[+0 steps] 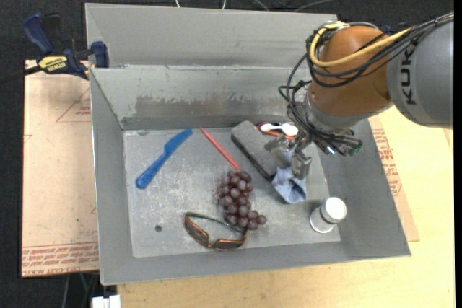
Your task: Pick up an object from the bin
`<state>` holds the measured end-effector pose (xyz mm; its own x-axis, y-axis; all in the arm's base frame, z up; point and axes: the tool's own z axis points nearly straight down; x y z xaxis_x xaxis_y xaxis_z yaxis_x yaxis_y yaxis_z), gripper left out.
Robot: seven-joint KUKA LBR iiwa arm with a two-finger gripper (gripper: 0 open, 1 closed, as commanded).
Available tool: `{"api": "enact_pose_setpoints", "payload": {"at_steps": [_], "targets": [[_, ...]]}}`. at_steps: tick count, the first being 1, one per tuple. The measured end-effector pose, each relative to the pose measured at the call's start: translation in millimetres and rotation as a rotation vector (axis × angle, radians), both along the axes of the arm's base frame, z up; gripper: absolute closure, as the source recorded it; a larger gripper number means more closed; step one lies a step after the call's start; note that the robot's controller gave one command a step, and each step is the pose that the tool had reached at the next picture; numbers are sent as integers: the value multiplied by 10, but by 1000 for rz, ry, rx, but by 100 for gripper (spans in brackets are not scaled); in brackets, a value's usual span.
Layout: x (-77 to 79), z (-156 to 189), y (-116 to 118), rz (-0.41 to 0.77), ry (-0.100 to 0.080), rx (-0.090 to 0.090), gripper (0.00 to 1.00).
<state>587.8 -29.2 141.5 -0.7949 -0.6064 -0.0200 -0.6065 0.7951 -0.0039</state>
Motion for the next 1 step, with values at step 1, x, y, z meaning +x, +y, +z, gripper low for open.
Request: {"api": "enact_pose_setpoints", "payload": {"at_steps": [1], "targets": [[176, 374, -213, 1, -3, 2, 100]]}}
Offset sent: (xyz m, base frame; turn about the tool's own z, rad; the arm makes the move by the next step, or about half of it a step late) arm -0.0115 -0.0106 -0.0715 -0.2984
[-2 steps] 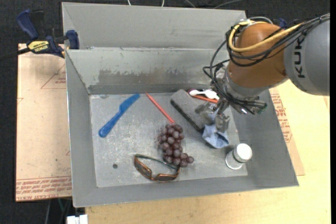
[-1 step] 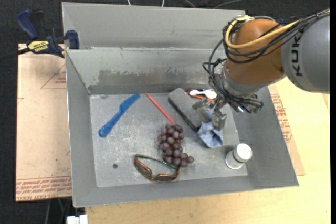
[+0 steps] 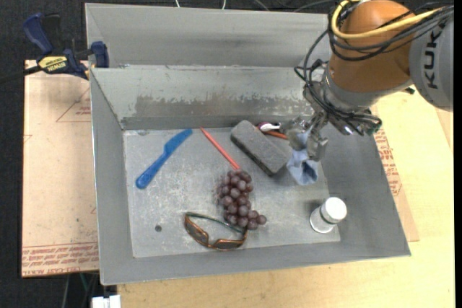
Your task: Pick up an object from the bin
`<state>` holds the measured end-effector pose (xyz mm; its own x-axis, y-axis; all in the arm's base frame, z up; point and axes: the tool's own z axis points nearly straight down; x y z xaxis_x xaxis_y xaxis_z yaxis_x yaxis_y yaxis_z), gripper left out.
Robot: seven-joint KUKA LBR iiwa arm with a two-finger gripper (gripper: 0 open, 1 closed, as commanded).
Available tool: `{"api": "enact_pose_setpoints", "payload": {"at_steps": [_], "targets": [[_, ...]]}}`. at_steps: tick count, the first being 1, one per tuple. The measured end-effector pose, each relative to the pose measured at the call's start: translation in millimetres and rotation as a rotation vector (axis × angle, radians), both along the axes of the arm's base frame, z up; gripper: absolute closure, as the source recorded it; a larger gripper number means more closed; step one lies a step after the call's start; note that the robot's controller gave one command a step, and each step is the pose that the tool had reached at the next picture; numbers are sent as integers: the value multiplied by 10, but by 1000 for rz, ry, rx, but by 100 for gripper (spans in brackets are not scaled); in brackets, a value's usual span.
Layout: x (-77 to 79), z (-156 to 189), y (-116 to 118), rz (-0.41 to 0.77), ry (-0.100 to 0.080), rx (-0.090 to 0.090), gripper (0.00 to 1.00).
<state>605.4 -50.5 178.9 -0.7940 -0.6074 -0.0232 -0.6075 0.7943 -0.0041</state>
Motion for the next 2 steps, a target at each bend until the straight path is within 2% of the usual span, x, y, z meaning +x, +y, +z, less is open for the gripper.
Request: {"api": "enact_pose_setpoints", "payload": {"at_steps": [1, 2], "targets": [[-6, -31, -39, 55, -16, -5, 100], [365, -711, -243, 237, -22, -10, 100]]}}
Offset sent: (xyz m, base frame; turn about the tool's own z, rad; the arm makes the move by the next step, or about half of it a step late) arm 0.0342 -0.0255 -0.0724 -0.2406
